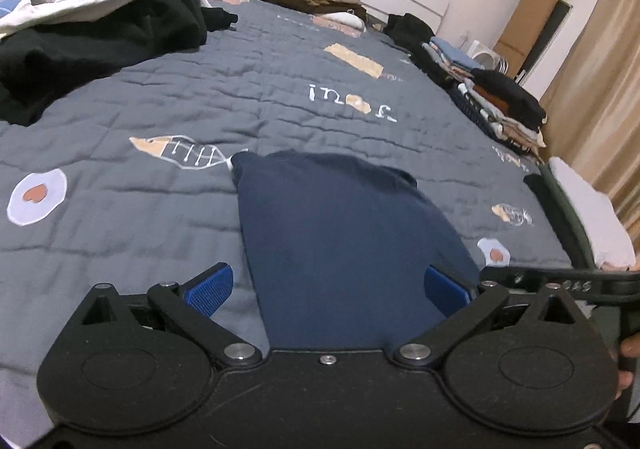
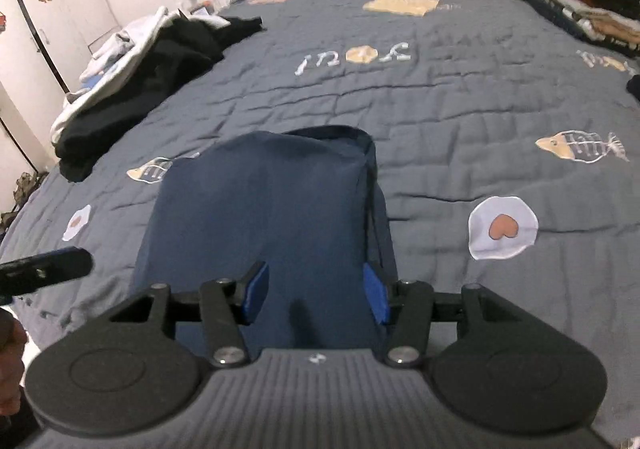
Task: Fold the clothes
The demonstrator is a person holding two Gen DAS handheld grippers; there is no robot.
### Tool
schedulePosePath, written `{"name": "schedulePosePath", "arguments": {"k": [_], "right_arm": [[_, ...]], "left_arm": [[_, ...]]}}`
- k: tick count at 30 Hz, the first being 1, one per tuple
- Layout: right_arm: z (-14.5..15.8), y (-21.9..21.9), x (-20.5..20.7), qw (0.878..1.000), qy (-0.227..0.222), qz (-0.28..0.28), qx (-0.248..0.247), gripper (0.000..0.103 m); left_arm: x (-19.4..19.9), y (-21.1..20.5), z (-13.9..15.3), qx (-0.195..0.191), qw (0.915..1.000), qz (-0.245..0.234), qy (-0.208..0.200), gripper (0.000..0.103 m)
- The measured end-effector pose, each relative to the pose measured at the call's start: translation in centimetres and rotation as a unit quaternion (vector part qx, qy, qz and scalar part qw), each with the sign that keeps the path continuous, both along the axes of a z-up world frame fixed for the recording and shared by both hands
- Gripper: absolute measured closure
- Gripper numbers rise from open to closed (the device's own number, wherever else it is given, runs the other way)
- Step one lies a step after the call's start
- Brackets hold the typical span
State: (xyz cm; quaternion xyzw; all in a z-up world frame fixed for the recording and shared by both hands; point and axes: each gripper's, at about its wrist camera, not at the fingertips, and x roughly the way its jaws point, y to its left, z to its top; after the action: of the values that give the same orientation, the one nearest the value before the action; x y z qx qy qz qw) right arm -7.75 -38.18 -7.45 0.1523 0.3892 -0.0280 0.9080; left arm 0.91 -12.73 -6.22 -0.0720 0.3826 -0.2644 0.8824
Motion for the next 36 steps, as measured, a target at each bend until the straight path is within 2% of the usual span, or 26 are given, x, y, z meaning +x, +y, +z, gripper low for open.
{"name": "schedulePosePath", "arguments": {"k": [5,12,26,32,36], "right_arm": [[0.8,1.7,-2.3,1.0,-0.006,0.004,0.006,0.051],[1.1,3.8,-4.3,1.0,-0.004,0.013,-0.024,0.052],[2.1,3.8,-6.8,1.0,-0.018,0.011,0.01,0.051],[3.0,3.5,-7.5,0.999,-0.02,0.004,0.03,0.051],[4.4,3.5,-8.3,0.999,-0.027,0.002,0.028,0.051]], "left_arm": [[-1.8,0.6,0.1,0.013,0.9999,0.006,-0.004,0.0],[-4.0,1.5,0.2,0.017,0.9998,0.011,-0.008,0.0],[-6.6,1.3,0.0,0.039,0.9991,0.012,-0.01,0.0],[-7.2,0.9,0.9,0.032,0.9994,0.013,-0.01,0.0],[-7.8,0.5,3.3,0.033,0.9991,0.011,-0.025,0.0]]}}
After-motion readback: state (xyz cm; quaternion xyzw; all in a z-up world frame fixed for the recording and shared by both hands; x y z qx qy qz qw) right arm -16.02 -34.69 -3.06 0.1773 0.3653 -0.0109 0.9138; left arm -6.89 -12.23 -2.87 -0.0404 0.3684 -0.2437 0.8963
